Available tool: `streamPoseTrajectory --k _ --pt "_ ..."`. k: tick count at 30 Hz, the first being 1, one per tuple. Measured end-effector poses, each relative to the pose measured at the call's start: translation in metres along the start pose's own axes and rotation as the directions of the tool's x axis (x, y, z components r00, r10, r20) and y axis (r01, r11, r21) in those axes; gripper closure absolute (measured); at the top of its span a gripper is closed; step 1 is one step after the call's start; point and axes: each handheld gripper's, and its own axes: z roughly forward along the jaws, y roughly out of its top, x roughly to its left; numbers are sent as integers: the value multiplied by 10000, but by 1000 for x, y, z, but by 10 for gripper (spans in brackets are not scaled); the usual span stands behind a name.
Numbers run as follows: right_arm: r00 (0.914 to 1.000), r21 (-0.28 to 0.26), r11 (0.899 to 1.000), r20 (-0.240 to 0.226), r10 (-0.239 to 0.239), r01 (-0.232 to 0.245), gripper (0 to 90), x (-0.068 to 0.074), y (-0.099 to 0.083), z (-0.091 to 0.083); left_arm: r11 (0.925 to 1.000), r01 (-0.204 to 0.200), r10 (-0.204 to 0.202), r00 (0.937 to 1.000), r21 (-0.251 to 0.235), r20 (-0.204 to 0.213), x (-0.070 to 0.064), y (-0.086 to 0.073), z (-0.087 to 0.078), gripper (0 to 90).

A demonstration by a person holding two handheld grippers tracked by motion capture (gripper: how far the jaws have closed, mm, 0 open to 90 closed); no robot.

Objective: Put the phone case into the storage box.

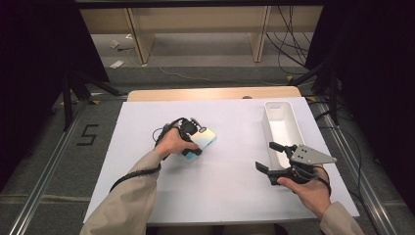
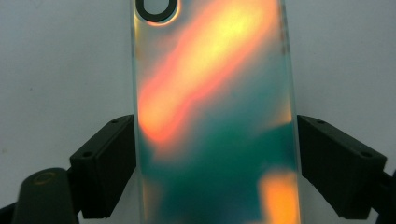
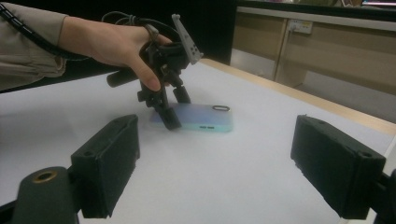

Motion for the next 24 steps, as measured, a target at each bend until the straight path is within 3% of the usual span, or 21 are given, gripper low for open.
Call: streamPoseTrajectory --k 24 --pt "10000 -6 10000 34 8 -8 162 0 0 0 9988 133 -136 9999 -471 -72 -1 -7 -1 168"
